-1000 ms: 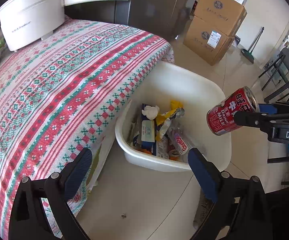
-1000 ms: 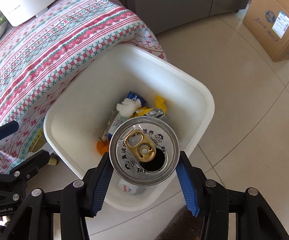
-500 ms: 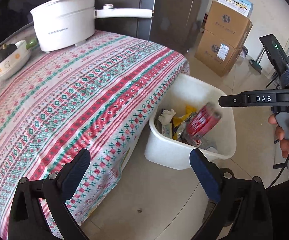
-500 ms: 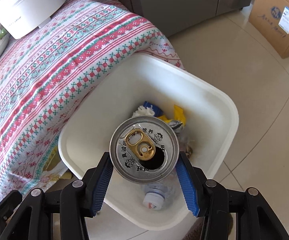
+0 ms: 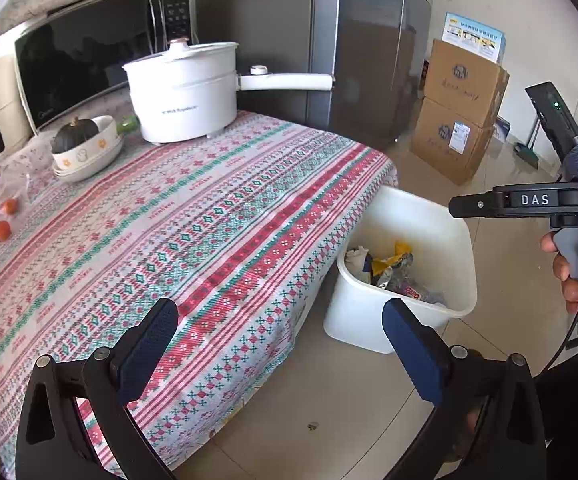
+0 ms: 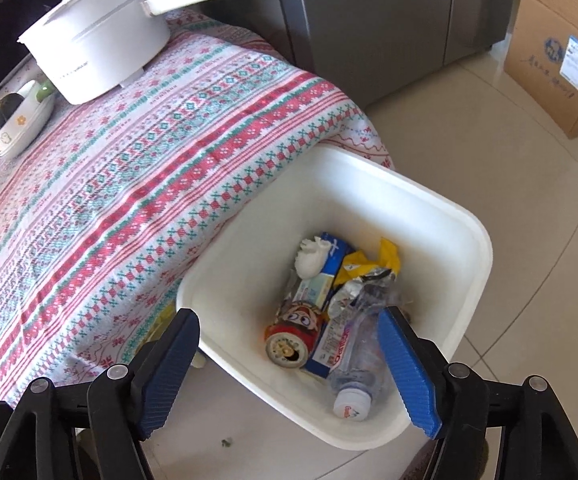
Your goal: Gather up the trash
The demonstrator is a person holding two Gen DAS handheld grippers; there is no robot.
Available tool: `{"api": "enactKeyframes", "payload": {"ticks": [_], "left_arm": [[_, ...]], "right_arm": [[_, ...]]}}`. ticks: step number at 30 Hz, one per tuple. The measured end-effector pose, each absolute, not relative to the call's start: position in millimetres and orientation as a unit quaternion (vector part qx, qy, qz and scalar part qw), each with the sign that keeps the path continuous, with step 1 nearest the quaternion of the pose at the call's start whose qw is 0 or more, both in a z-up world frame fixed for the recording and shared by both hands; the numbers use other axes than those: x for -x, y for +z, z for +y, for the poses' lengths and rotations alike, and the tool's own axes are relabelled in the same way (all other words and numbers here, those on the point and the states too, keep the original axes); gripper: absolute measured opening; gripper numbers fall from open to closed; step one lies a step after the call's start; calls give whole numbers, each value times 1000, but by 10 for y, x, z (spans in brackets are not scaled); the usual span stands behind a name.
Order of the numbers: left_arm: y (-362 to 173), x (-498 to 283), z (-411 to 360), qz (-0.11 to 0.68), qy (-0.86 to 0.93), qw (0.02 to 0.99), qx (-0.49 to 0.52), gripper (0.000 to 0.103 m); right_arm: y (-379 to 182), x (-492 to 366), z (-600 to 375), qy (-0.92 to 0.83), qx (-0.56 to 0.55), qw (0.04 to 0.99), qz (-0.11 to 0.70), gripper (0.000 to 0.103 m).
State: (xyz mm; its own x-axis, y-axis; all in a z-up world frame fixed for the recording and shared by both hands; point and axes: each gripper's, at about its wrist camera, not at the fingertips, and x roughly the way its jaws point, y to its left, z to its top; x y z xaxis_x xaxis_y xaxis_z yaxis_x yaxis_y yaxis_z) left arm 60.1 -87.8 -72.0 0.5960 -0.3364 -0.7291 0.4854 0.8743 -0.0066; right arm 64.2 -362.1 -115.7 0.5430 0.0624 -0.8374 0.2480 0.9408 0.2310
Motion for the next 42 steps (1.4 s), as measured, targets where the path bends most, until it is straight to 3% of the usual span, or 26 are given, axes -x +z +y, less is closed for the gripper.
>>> {"api": "enactKeyframes", "payload": {"ticks": [14,28,42], "left_arm": [[-412,6,-294,336,-105,934,-62,103],[-96,519,-97,284,-58,957,-26,103],[-37,558,-104,262,-47,964,-26,103]], "right_arm": [[-569,7,-3137,-26,-153,919,362,86],[-175,714,-2353,-53,38,975,213,99],[-232,692,-2298,-51,23,975,216,99]]}}
